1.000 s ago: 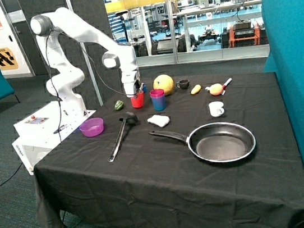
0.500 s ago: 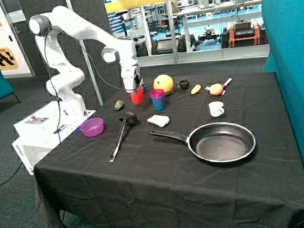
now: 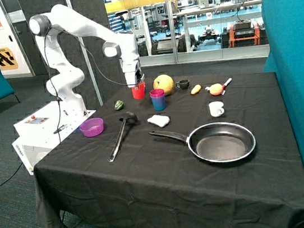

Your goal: Stack the cups

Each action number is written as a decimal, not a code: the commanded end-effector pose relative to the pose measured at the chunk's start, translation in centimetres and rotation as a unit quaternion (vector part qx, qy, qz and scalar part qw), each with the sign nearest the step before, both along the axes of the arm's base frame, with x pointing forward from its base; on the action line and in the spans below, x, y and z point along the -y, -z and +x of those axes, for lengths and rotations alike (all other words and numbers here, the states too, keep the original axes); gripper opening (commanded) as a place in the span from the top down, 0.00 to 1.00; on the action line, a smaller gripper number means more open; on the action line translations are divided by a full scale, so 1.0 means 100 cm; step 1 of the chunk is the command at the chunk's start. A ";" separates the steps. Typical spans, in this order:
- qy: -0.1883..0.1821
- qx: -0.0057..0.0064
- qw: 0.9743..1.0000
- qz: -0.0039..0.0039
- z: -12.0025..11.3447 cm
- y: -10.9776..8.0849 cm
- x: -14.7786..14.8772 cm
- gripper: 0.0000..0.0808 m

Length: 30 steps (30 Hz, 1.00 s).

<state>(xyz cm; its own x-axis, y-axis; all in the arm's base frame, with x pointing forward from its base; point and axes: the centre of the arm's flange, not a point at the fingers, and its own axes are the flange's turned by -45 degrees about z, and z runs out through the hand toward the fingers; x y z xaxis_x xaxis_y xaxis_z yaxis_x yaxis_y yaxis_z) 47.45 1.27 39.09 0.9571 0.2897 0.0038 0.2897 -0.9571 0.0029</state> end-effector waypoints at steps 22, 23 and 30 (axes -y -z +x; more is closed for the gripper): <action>-0.001 -0.002 1.000 0.001 0.041 -0.057 -0.012 1.00; 0.000 -0.002 1.000 0.001 0.042 -0.059 -0.013 1.00; 0.001 -0.002 1.000 0.001 0.052 -0.071 -0.014 1.00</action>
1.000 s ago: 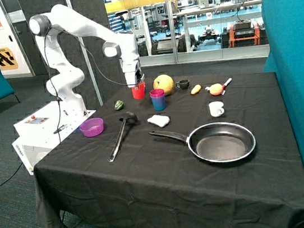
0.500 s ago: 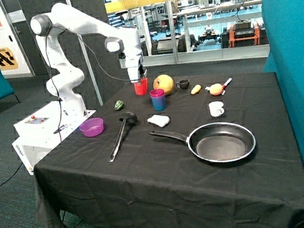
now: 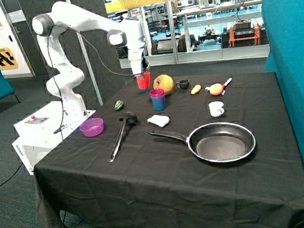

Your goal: Stack the cups

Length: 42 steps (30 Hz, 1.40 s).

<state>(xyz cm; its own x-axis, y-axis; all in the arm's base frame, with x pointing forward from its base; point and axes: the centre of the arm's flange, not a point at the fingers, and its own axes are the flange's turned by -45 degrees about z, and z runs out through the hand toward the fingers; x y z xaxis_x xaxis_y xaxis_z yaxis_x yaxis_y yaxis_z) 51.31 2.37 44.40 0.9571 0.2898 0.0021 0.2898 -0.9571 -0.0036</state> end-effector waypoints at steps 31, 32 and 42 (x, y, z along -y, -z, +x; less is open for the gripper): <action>0.030 -0.001 1.000 -0.002 0.056 -0.013 0.023 1.00; 0.030 -0.001 1.000 -0.002 0.057 -0.013 0.024 1.00; 0.031 -0.001 1.000 -0.002 0.068 -0.010 0.025 1.00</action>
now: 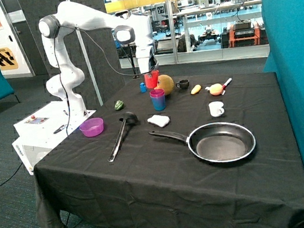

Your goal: Stack the cups

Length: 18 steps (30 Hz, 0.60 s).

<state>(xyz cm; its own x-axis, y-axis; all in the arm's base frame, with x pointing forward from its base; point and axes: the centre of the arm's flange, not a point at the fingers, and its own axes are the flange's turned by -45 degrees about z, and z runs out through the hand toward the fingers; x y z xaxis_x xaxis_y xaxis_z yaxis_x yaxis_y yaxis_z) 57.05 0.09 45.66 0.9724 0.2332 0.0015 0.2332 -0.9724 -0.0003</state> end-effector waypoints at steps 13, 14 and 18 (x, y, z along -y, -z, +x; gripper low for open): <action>0.001 -0.001 1.000 0.000 0.017 0.010 0.000 1.00; 0.001 -0.001 1.000 0.000 0.017 0.011 0.000 1.00; 0.003 -0.001 1.000 0.000 0.017 0.012 0.003 1.00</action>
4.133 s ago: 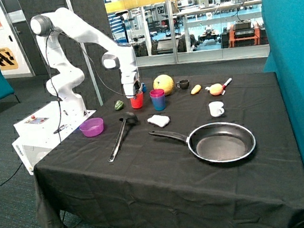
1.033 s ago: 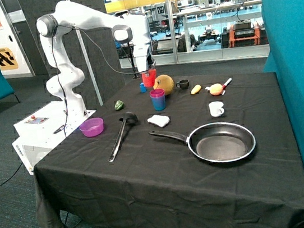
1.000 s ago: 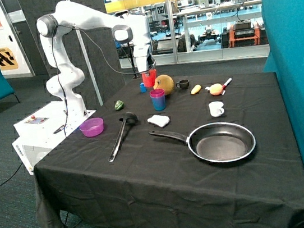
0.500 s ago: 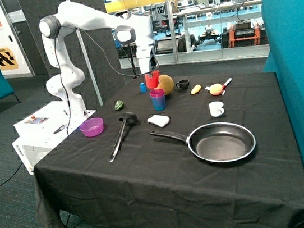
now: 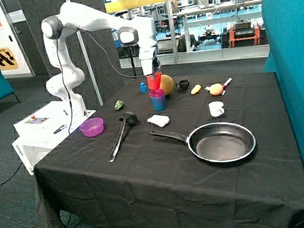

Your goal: Stack the cups

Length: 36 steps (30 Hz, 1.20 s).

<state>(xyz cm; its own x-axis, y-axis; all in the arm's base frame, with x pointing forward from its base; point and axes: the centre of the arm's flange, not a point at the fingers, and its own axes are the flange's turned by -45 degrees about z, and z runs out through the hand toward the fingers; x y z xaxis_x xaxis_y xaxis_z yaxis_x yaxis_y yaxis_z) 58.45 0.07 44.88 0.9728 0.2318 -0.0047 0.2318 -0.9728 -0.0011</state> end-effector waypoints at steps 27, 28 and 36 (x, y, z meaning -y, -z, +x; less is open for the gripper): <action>0.007 0.002 1.000 0.000 -0.006 0.031 0.009 1.00; 0.008 0.002 1.000 0.000 -0.006 0.032 0.009 1.00; 0.009 0.002 1.000 0.000 -0.006 0.037 0.011 1.00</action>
<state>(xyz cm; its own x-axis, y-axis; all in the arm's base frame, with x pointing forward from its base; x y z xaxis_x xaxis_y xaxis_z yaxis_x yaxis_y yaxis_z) 58.10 -0.85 41.87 0.9763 0.2165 -0.0052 0.2165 -0.9763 0.0008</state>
